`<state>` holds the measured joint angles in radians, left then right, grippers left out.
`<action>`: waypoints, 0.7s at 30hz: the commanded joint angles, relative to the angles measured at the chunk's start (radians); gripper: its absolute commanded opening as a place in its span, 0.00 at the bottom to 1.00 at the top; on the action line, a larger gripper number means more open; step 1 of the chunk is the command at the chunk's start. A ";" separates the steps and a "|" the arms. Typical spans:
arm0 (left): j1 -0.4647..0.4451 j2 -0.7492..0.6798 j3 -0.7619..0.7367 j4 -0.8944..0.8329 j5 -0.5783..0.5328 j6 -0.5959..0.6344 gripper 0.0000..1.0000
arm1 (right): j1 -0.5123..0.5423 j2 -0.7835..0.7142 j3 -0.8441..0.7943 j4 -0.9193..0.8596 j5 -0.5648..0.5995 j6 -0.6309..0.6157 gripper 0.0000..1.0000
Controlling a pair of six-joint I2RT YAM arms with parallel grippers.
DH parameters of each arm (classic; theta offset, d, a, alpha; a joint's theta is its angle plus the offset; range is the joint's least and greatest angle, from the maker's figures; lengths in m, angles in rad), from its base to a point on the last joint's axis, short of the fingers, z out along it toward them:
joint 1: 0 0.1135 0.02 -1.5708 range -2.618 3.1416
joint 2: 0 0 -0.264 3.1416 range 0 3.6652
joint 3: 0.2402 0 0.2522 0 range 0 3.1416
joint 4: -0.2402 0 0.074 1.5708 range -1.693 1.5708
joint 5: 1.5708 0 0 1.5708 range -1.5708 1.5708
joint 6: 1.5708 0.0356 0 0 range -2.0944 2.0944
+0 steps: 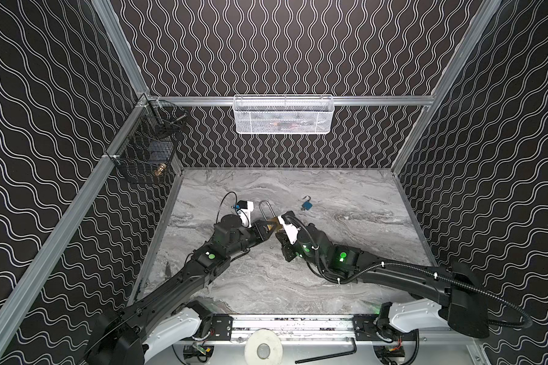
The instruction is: Unlock with the key
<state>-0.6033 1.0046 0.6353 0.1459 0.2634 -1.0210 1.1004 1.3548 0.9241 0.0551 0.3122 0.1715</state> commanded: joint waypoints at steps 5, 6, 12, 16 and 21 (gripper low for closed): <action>0.000 0.000 0.001 0.110 0.007 0.004 0.00 | 0.001 -0.011 0.007 0.017 0.004 -0.001 0.12; 0.000 0.001 0.002 0.110 0.007 0.005 0.00 | 0.002 -0.013 0.007 0.017 0.005 -0.001 0.12; 0.000 -0.004 -0.003 0.117 0.005 0.007 0.00 | 0.001 -0.014 0.007 0.019 0.002 0.000 0.09; 0.000 -0.012 -0.016 0.152 0.009 0.016 0.00 | 0.001 -0.014 0.008 0.019 0.001 0.002 0.07; 0.000 -0.018 -0.045 0.249 0.031 0.041 0.00 | 0.001 -0.021 0.003 0.026 -0.003 0.003 0.20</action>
<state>-0.6029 0.9958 0.5953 0.2329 0.2680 -1.0126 1.1004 1.3426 0.9241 0.0570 0.3088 0.1726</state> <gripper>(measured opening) 0.163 0.176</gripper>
